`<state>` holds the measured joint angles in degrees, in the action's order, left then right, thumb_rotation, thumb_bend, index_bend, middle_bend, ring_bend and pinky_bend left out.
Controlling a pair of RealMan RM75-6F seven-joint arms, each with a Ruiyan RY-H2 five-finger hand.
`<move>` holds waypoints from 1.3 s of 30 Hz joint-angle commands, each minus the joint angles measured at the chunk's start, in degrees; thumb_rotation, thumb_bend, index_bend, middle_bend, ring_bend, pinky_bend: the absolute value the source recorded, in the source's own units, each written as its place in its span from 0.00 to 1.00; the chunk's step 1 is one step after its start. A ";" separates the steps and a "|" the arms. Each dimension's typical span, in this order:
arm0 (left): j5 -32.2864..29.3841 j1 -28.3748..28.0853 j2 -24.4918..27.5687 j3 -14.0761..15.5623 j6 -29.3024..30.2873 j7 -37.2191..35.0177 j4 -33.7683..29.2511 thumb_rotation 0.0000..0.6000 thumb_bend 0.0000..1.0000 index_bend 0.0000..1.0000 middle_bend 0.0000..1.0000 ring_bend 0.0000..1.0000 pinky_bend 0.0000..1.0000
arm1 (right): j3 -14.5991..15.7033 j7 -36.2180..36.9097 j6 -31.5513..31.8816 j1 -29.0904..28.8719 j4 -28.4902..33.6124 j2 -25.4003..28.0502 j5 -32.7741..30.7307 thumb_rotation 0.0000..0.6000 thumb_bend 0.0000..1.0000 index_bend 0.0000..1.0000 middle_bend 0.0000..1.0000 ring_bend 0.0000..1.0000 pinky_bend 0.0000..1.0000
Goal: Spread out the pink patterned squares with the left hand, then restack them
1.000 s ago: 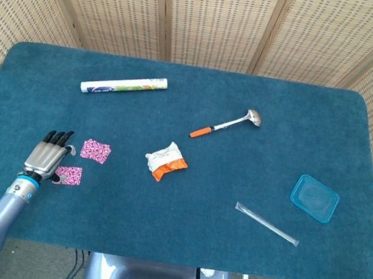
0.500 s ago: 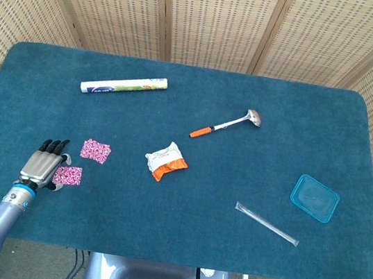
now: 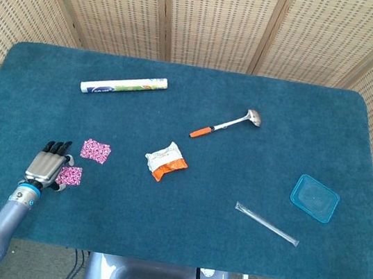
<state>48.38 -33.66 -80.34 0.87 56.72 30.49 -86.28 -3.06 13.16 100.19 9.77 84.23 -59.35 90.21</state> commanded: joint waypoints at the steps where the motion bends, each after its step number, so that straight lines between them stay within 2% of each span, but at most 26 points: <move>1: -0.22 -0.10 -0.34 -0.20 -0.17 0.32 0.23 1.00 0.22 0.34 0.00 0.00 0.00 | 0.06 -0.02 0.07 0.01 0.05 0.06 0.09 1.00 0.01 0.30 0.26 0.00 0.00; 39: -1.07 -0.04 -1.23 -0.78 -1.17 1.53 0.80 1.00 0.22 0.34 0.00 0.00 0.00 | 0.98 -0.72 0.31 -0.17 0.42 0.15 1.01 1.00 0.01 0.30 0.26 0.00 0.00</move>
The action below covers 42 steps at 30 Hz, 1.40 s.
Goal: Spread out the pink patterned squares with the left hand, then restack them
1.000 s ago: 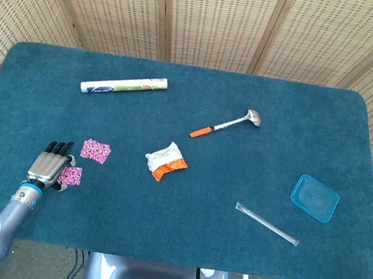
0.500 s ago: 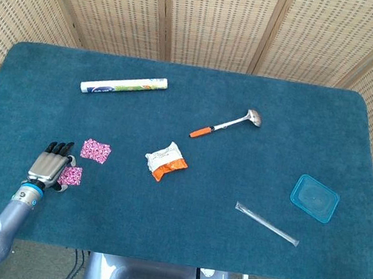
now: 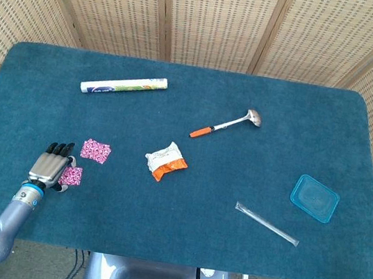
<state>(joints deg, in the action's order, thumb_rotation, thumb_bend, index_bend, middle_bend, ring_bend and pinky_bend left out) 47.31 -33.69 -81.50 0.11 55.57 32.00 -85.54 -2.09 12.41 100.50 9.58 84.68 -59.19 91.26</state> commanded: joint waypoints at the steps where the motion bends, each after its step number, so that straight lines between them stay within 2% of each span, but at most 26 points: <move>1: -0.03 -0.02 -0.10 -0.04 -0.07 0.01 0.07 1.00 0.23 0.34 0.00 0.00 0.00 | 0.01 0.05 -0.01 0.02 -0.05 -0.03 -0.05 1.00 0.01 0.30 0.26 0.00 0.00; 17: 0.29 -0.12 -0.76 -0.52 0.09 -0.09 0.24 1.00 0.26 0.40 0.00 0.00 0.00 | -0.11 0.49 0.47 0.50 -0.39 -0.02 -0.73 1.00 0.01 0.30 0.26 0.00 0.00; 29: 2.72 -0.13 0.19 -1.05 0.68 -1.31 -0.49 1.00 0.26 0.41 0.00 0.00 0.00 | -0.03 0.43 0.53 0.43 -0.40 -0.12 -0.35 1.00 0.01 0.30 0.26 0.00 0.00; 37: 4.37 -1.73 0.85 -2.58 -0.34 -1.86 0.79 1.00 0.26 0.41 0.00 0.00 0.00 | -0.08 0.09 0.40 0.20 -0.01 0.08 -0.16 1.00 0.01 0.30 0.26 0.00 0.00; 42: 4.43 -3.90 0.40 -4.16 -2.40 -1.86 3.88 1.00 0.26 0.41 0.00 0.00 0.00 | -0.12 -0.40 0.19 -0.04 0.52 0.23 0.00 1.00 0.01 0.30 0.26 0.00 0.00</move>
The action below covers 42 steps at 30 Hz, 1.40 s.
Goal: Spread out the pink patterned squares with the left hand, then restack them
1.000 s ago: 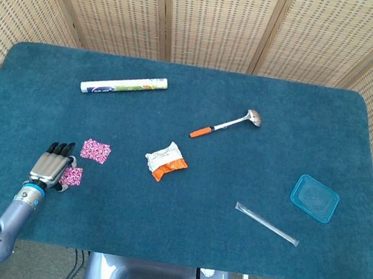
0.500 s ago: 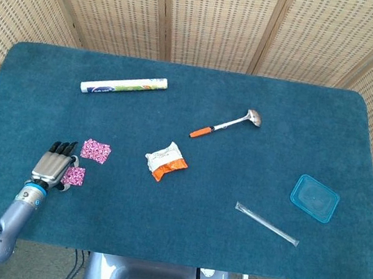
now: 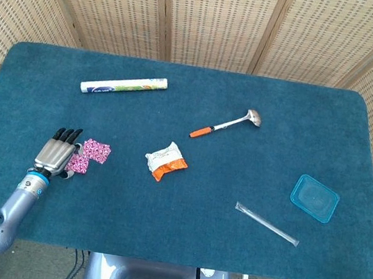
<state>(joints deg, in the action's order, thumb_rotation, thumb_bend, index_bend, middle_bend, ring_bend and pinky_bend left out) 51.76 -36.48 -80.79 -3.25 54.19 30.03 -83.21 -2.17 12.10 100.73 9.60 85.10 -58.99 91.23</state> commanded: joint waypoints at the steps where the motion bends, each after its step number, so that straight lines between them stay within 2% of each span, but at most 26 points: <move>1: -0.18 -1.47 -0.50 -1.09 -1.36 0.13 2.11 1.00 0.26 0.41 0.00 0.00 0.00 | -0.04 -0.13 -0.05 -0.09 0.17 0.05 0.04 1.00 0.01 0.30 0.26 0.00 0.00; 16: -6.32 -6.42 -6.07 -3.99 -4.36 3.15 8.94 1.00 0.25 0.40 0.00 0.00 0.00 | -0.02 -0.58 0.03 0.00 0.73 0.30 -0.13 1.00 0.01 0.30 0.26 0.00 0.00; 18: -6.69 -6.86 -6.84 -4.28 -4.51 3.07 9.67 1.00 0.25 0.36 0.00 0.00 0.00 | 0.02 -0.66 0.05 0.05 0.79 0.37 -0.15 1.00 0.01 0.30 0.26 0.00 0.00; 21: -6.64 -7.07 -7.17 -4.29 -4.43 2.87 9.82 1.00 0.23 0.25 0.00 0.00 0.00 | 0.04 -0.72 0.07 0.10 0.81 0.43 -0.20 1.00 0.01 0.30 0.26 0.00 0.00; 23: -6.47 -7.06 -7.09 -4.18 -4.31 2.72 9.61 1.00 0.21 0.18 0.00 0.00 0.00 | 0.04 -0.74 0.06 0.09 0.85 0.52 -0.18 1.00 0.01 0.30 0.26 0.00 0.00; 26: -6.23 -6.95 -6.71 -3.99 -4.17 2.40 9.11 1.00 0.20 0.12 0.00 0.00 0.00 | 0.06 -0.81 -0.07 -0.04 0.88 0.48 -0.04 1.00 0.01 0.30 0.26 0.00 0.00; 35: -4.91 -5.76 -5.10 -3.85 -2.59 0.12 6.73 1.00 0.20 0.09 0.00 0.00 0.00 | 0.30 -1.05 -0.30 -0.34 1.04 0.73 0.66 1.00 0.01 0.30 0.26 0.00 0.00; 42: 2.46 0.30 -0.96 -1.46 5.95 -4.96 -0.50 1.00 0.21 0.09 0.00 0.00 0.00 | 0.34 -1.09 -0.99 -1.04 0.90 1.00 1.14 1.00 0.01 0.30 0.26 0.00 0.00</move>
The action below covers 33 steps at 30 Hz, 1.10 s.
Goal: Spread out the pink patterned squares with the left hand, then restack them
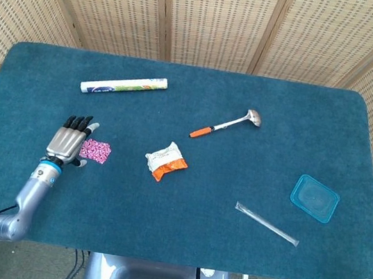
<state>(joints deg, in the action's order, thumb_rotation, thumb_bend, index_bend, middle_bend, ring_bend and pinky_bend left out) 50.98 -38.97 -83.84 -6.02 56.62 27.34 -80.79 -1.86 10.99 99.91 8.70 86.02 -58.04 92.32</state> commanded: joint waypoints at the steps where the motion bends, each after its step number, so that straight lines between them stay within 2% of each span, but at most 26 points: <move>1: 4.13 3.55 2.72 1.58 4.57 -2.86 -3.76 1.00 0.21 0.09 0.00 0.00 0.00 | 0.04 0.00 -0.29 -0.23 -0.03 0.08 0.09 1.00 0.01 0.30 0.26 0.00 0.00; 10: 13.35 11.76 9.74 4.34 15.40 -9.54 -12.32 1.00 0.21 0.09 0.00 0.00 0.00 | 0.16 -0.33 -1.30 -1.20 0.15 -0.04 0.69 1.00 0.01 0.30 0.26 0.00 0.00; 15: 17.75 17.39 13.90 6.82 21.35 -13.25 -16.25 1.00 0.21 0.09 0.00 0.00 0.00 | 0.13 -0.76 -1.77 -1.68 0.45 -0.09 0.78 1.00 0.01 0.30 0.26 0.00 0.00; 21: 22.60 22.62 16.67 9.65 26.52 -15.67 -18.19 1.00 0.20 0.09 0.00 0.00 0.00 | 0.22 -0.96 -1.86 -1.91 0.61 -0.10 0.98 1.00 0.00 0.30 0.26 0.00 0.00; 33: 33.74 31.56 17.93 14.12 36.74 -16.93 -18.37 1.00 0.20 0.09 0.00 0.00 0.00 | 0.59 -1.31 -2.49 -2.72 0.94 -0.57 1.87 1.00 0.01 0.30 0.26 0.00 0.00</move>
<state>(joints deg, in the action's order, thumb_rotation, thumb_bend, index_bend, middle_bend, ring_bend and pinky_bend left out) 83.44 -8.34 -66.05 7.43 92.24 10.35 -99.17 -1.33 9.73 97.38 5.97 86.97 -58.54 94.12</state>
